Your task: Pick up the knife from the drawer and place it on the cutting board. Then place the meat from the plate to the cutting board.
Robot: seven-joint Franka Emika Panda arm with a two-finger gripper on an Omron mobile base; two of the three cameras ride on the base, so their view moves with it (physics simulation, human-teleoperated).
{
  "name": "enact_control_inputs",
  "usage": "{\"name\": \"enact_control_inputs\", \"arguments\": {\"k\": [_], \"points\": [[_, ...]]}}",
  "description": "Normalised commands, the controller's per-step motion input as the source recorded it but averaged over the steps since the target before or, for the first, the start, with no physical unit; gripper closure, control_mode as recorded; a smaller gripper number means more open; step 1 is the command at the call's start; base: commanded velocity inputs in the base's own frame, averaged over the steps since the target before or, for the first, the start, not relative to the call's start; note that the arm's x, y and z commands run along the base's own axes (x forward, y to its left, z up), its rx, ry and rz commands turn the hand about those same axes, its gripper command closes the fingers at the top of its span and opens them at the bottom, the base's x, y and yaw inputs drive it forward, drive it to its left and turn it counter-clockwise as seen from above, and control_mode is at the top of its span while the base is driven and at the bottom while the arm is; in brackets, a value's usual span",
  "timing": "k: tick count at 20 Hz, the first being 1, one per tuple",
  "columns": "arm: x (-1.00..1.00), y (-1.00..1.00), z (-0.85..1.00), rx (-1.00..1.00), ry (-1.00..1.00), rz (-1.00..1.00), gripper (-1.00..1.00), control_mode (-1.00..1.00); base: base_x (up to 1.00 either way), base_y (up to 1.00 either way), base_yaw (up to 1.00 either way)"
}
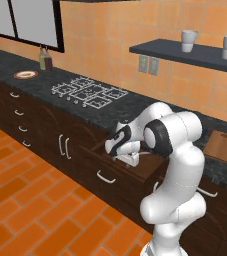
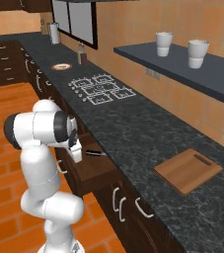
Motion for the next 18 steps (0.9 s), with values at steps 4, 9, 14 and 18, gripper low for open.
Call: {"name": "enact_control_inputs", "arguments": {"k": [4, 9, 14, 18], "points": [[-0.1, 0.12, 0.0, 0.12, 0.1, 0.0, -1.0, -1.0, 0.0, 0.0, 0.0], [-0.3, 0.31, 0.0, 0.19, 0.12, 0.0, -1.0, -1.0, 0.0, 0.0, 0.0], [-0.41, 0.57, -0.04, 0.12, 0.08, 0.0, -1.0, -1.0, 0.0, 0.0, 0.0], [-0.44, 0.92, -0.3, 0.02, 0.03, -0.01, -1.0, -1.0, 0.0, 0.0, 0.0]]}}
